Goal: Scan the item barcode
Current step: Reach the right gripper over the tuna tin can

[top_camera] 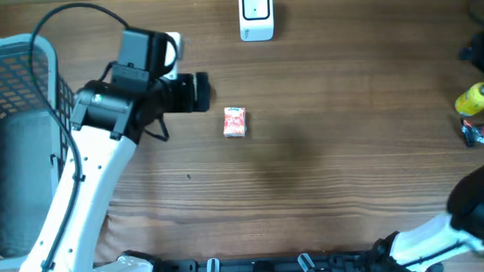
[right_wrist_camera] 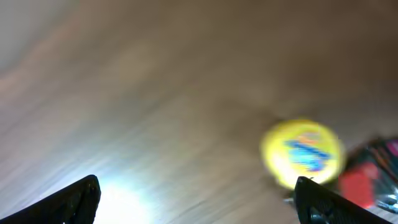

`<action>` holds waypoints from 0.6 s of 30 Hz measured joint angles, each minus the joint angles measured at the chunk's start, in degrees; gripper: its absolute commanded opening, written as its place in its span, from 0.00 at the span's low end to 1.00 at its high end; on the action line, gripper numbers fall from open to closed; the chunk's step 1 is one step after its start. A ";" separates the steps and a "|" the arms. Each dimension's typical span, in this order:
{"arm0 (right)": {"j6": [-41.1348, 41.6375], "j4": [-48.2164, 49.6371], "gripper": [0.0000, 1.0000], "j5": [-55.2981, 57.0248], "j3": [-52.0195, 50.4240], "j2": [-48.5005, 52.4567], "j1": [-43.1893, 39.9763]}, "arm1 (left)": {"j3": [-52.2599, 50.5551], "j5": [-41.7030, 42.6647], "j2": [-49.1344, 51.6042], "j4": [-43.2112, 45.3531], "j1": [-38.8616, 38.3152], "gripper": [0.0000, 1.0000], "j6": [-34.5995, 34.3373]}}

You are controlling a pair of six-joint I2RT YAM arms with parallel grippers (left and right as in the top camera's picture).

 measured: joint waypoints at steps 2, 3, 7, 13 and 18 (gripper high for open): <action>-0.24 -1.62 1.00 1.86 0.63 -3.45 7.80 | 0.00 -0.04 -0.07 0.04 1.70 1.00 0.20; -1.20 -4.28 1.00 2.05 0.76 -4.04 13.55 | -0.15 -0.46 -0.76 0.50 2.21 1.00 0.35; -6.47 -6.71 1.00 -8.33 -0.02 -3.72 34.29 | -1.05 -4.42 -17.20 4.11 2.40 1.00 0.42; -12.81 -3.06 1.00 4.96 1.22 4.76 58.71 | 0.96 -12.83 -48.78 0.26 2.47 1.00 0.04; -15.32 2.75 1.00 11.67 11.21 20.09 67.34 | 0.04 -14.45 -49.31 -7.45 2.51 1.00 -0.96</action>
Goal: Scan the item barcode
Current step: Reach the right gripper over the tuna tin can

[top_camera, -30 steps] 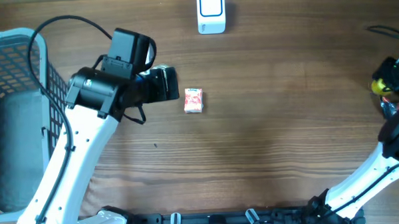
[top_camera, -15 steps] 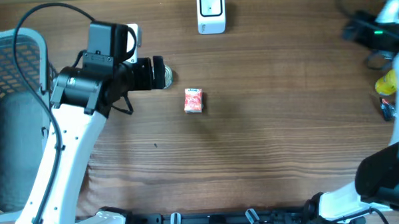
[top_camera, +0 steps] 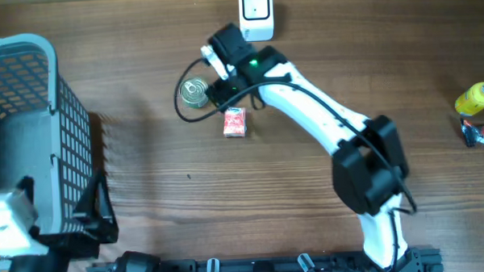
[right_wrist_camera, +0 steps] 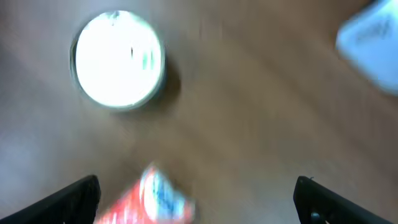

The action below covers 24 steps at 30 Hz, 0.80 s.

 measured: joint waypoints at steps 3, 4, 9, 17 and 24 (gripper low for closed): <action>-0.15 6.54 1.00 -1.36 1.66 1.75 -0.31 | -0.11 -1.07 1.57 -2.03 0.00 1.00 -0.04; -0.11 7.54 1.00 -2.58 1.95 2.01 -0.33 | -0.11 -1.68 1.95 -2.43 0.00 1.00 -0.04; 1.88 15.85 1.00 -9.70 2.29 6.01 1.64 | -0.87 -4.57 4.50 -3.78 0.00 1.00 -0.20; 3.32 24.37 1.00 -3.93 2.32 11.96 5.64 | -8.24 -8.92 5.64 -3.78 0.00 1.00 -2.69; 3.32 26.51 1.00 -1.57 2.34 16.87 4.96 | -8.24 -10.29 5.64 -3.78 0.00 1.00 -2.86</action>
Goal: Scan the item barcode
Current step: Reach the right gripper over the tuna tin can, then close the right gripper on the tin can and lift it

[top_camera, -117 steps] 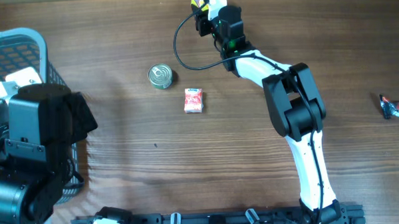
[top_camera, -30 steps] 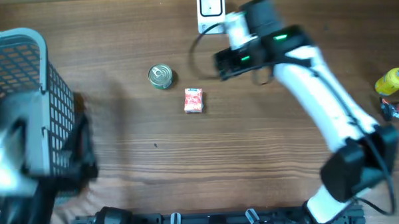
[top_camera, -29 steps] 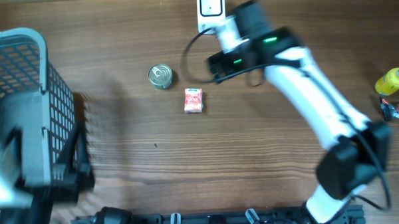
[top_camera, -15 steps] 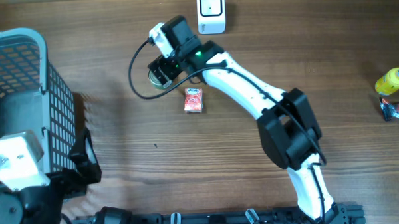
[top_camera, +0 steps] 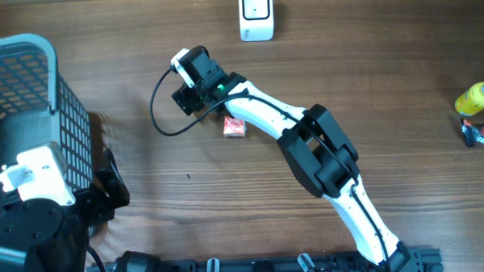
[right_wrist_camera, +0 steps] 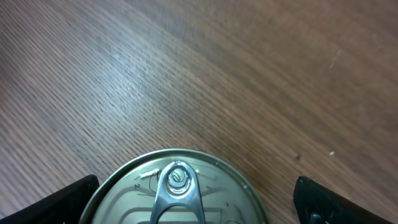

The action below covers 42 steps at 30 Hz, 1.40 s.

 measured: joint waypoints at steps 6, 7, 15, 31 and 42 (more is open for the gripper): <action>1.40 -2.16 0.78 -1.11 0.00 0.02 0.00 | 0.00 -0.02 0.00 -0.02 0.00 1.00 0.00; 1.66 -2.64 0.78 -1.20 0.00 0.02 0.00 | 0.00 -0.02 0.00 -0.09 0.00 1.00 0.00; 4.39 -6.91 0.75 0.61 1.09 0.02 -0.63 | 0.00 -0.02 0.00 -2.43 0.00 1.00 0.00; 15.19 -45.92 0.73 -0.85 4.00 -2.82 -24.41 | 0.00 -0.02 0.00 -3.52 0.00 1.00 -3.45; 20.90 -62.38 0.65 -3.21 1.27 -4.92 -22.43 | -0.02 -0.02 0.00 -4.98 0.00 1.00 -3.48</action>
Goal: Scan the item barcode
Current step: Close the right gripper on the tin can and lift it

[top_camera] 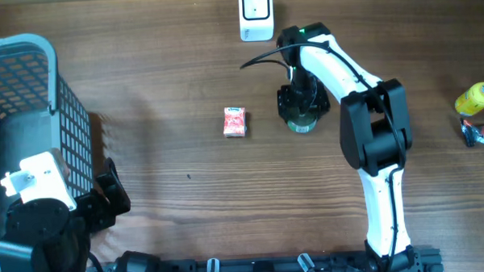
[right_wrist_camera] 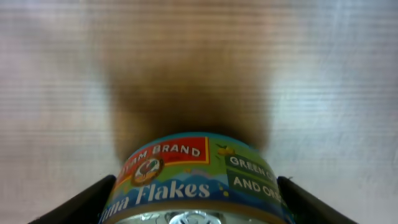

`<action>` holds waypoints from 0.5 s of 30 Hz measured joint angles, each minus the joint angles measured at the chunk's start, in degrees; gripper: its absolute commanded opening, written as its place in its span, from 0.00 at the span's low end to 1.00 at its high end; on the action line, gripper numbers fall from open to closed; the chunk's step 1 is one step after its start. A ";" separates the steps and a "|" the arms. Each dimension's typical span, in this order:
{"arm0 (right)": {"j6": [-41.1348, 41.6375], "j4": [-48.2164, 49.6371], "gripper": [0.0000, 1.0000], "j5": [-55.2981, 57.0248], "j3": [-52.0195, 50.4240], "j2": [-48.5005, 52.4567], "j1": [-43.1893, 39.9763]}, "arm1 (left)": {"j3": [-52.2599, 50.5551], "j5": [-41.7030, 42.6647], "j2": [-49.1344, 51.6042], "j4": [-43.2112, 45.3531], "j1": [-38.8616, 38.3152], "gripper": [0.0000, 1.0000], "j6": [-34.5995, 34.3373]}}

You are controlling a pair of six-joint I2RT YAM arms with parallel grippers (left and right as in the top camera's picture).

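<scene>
My right gripper (top_camera: 301,108) is shut on a tuna flakes can (right_wrist_camera: 193,167), one finger (right_wrist_camera: 102,196) against each side of it. The can's label faces the wrist camera, and a dark shadow lies on the wood under it. From overhead the gripper covers most of the can (top_camera: 303,126), which is right of the middle of the table. The white barcode scanner (top_camera: 255,14) stands at the far edge, up and to the left of the can. My left arm (top_camera: 38,204) is folded at the near left; its fingers do not show clearly.
A small red packet (top_camera: 235,122) lies left of the held can. A grey wire basket (top_camera: 23,119) fills the left side. A yellow bottle (top_camera: 475,98) and a dark wrapper (top_camera: 481,133) lie at the right edge.
My right gripper was open over the can, which stood left of the red packet. Now it is shut on the can, to the right of the packet and nearer the scanner.
First my left arm reached over the table by the red packet while my right gripper was near the yellow bottle. Then the can stood left of the packet, the left arm was back at the basket, and my right gripper was open above the can. Now it holds it.
</scene>
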 measured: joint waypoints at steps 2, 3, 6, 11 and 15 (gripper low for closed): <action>0.76 -4.61 0.64 0.00 -0.28 -3.80 1.36 | 0.00 0.00 0.00 -0.02 0.00 1.00 0.00; 1.33 -6.47 0.64 0.00 -0.28 -5.73 1.86 | 0.00 0.00 0.00 -0.09 0.00 1.00 0.00; 1.33 -12.59 0.69 -3.48 -0.28 -11.74 2.84 | -0.02 0.00 0.00 -0.13 0.00 1.00 0.00; -0.59 -12.63 0.67 -24.00 -0.31 -13.35 2.84 | -0.04 0.00 0.00 -0.15 0.00 1.00 0.00; 0.57 -12.61 0.67 -31.19 -0.63 -13.35 2.84 | -0.04 0.00 0.00 -0.15 0.00 1.00 0.00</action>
